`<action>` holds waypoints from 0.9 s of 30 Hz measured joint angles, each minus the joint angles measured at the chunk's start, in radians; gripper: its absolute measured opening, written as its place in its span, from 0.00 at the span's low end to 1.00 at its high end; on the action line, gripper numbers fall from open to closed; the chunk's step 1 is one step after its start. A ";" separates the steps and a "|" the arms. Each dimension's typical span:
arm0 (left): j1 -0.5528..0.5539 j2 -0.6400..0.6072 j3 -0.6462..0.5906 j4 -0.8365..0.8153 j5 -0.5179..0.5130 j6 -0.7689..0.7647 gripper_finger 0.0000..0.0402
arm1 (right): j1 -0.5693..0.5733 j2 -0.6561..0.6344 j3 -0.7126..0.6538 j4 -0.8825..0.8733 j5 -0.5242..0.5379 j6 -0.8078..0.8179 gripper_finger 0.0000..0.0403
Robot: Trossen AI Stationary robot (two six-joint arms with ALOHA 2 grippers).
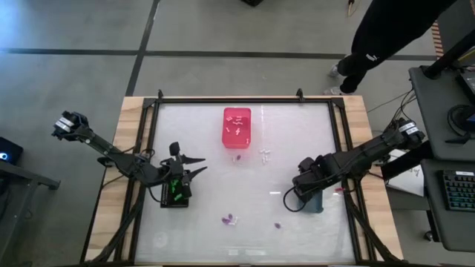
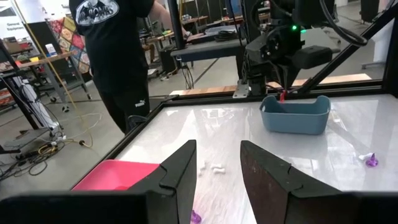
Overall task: Sort Halloween decoration
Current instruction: Put the bone toy into the red bin
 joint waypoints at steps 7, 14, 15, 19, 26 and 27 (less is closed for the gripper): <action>0.000 0.000 0.000 0.013 0.000 0.000 0.27 | 0.000 -0.005 0.004 0.011 0.042 -0.095 0.22; 0.000 0.000 0.000 0.039 0.000 0.000 0.27 | 0.009 -0.046 -0.003 0.292 0.438 -0.431 0.22; 0.000 0.000 0.000 0.042 0.000 0.000 0.27 | 0.009 -0.051 -0.007 0.363 0.505 -0.492 0.22; 0.000 0.001 0.000 0.053 0.000 -0.012 0.27 | 0.009 -0.061 -0.023 0.632 0.683 -0.757 0.21; 0.000 0.002 0.000 0.065 0.000 -0.016 0.27 | 0.002 -0.061 -0.086 1.092 0.763 -1.148 0.21; 0.000 0.002 0.000 0.069 0.000 -0.020 0.27 | 0.002 -0.061 -0.099 1.143 0.763 -1.177 0.21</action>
